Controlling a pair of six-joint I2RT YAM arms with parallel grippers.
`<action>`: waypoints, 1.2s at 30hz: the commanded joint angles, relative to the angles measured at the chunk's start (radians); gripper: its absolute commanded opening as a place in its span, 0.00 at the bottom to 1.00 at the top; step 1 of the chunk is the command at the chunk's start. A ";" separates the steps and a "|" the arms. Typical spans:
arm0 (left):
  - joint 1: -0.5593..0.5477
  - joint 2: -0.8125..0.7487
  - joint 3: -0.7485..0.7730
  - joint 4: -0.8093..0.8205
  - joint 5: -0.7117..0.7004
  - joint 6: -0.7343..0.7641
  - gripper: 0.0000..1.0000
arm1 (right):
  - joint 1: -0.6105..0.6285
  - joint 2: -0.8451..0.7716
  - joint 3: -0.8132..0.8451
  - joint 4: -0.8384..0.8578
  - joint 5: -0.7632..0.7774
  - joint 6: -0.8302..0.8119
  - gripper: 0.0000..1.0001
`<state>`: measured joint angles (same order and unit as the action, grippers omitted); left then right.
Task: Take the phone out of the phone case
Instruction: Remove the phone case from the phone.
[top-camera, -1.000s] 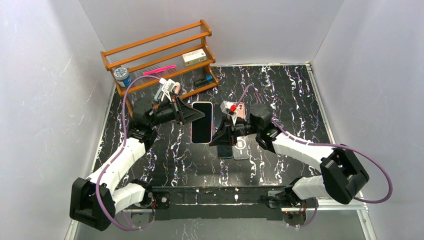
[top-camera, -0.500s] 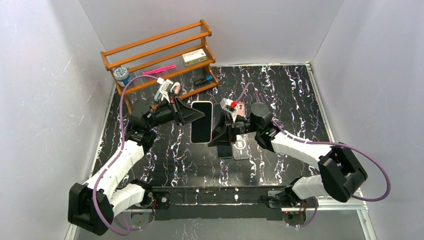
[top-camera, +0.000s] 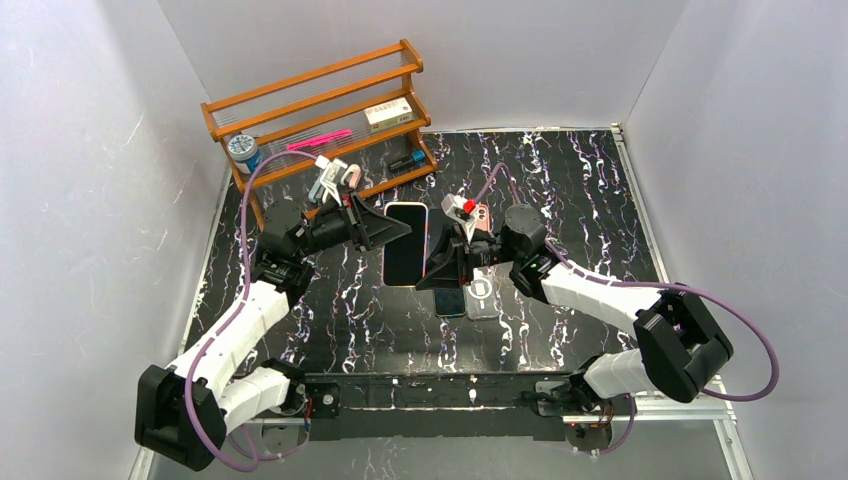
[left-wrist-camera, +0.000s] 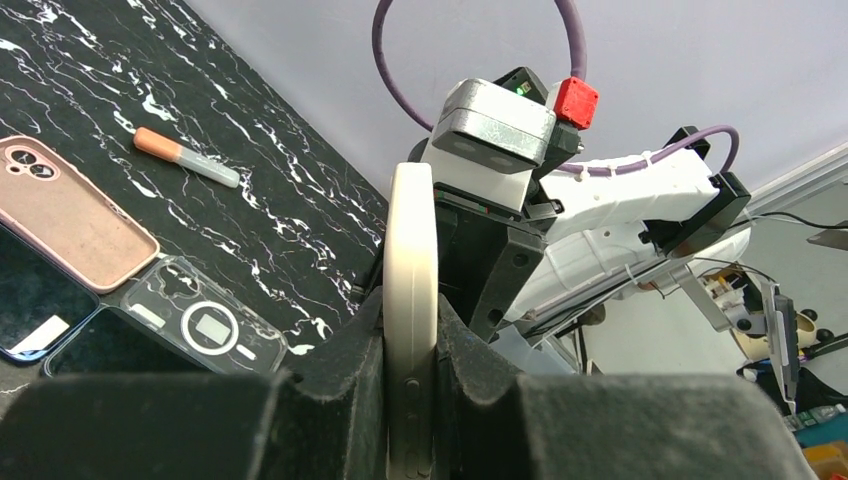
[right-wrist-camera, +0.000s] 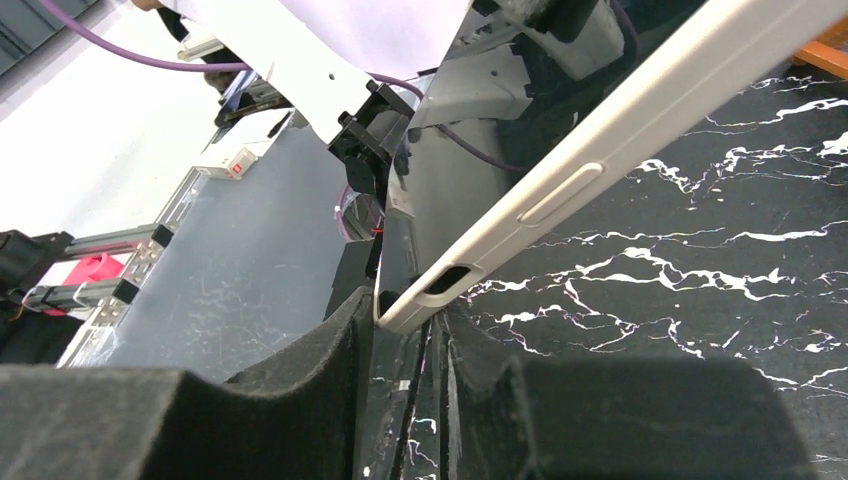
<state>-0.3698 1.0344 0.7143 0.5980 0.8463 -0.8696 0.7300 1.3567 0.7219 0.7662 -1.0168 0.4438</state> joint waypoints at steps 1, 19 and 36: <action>-0.006 -0.016 0.010 0.051 -0.068 -0.047 0.00 | 0.005 0.008 0.007 0.048 -0.050 -0.039 0.31; -0.007 0.039 -0.002 0.046 -0.155 -0.197 0.00 | 0.006 0.001 0.004 -0.050 -0.057 -0.206 0.23; -0.036 0.058 -0.031 -0.004 -0.207 -0.286 0.00 | 0.007 -0.001 0.056 -0.147 -0.015 -0.441 0.11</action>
<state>-0.3935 1.0901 0.6701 0.5892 0.7387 -1.0435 0.7200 1.3636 0.7250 0.6193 -1.0504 0.1635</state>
